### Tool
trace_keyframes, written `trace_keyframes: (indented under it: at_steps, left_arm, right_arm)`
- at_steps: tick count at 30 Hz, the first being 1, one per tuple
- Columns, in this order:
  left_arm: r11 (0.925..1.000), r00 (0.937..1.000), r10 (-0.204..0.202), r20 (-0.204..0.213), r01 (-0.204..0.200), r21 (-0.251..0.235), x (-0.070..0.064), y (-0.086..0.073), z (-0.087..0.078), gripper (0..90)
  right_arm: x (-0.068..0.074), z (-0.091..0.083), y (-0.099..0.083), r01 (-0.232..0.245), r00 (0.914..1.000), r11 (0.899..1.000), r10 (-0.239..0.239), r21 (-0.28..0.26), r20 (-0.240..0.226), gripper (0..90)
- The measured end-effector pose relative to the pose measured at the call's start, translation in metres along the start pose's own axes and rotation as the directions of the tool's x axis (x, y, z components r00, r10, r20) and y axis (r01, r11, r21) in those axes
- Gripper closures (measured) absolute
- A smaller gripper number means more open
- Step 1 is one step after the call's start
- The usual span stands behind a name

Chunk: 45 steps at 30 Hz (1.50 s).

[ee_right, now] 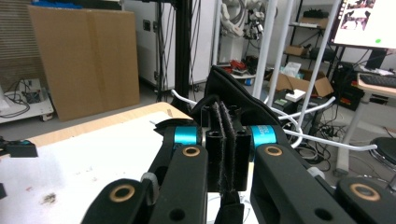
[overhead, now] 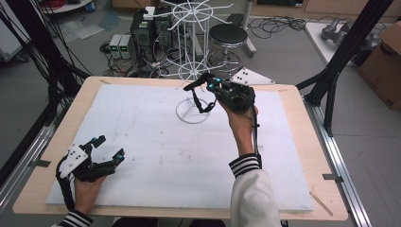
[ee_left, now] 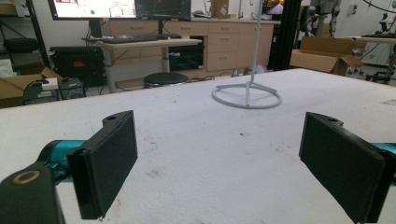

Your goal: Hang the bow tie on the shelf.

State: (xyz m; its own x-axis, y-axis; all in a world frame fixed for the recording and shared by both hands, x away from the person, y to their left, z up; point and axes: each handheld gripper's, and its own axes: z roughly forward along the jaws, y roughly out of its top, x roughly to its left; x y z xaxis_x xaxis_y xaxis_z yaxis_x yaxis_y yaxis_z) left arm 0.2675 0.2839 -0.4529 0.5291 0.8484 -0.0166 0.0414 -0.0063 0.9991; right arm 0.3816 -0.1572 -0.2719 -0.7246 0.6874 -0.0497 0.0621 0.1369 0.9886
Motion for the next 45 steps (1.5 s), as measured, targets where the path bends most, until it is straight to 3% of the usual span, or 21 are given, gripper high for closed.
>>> trace_keyframes:
  at_steps: [24, 36, 45]
  left_arm:
    - [1.0000, 1.0000, 0.002, 0.001, -0.002, 0.003, 0.000, 0.000, 0.000, 11.7]
    - [1.0000, 1.0000, 0.002, 0.001, -0.002, 0.003, 0.000, 0.000, 0.000, 11.7]
    - [1.0000, 1.0000, 0.001, 0.001, -0.001, 0.002, 0.000, 0.000, 0.000, 11.7]
  right_arm:
    - [-0.023, 0.025, -0.021, -0.071, 0.9974, 0.990, 0.069, 0.119, 0.024, 87.8]
    - [-0.023, 0.025, -0.022, -0.045, 0.9984, 0.987, 0.039, 0.152, 0.040, 83.9]
    - [-0.022, 0.021, -0.020, -0.009, 0.9965, 0.984, -0.006, 0.177, 0.084, 72.2]
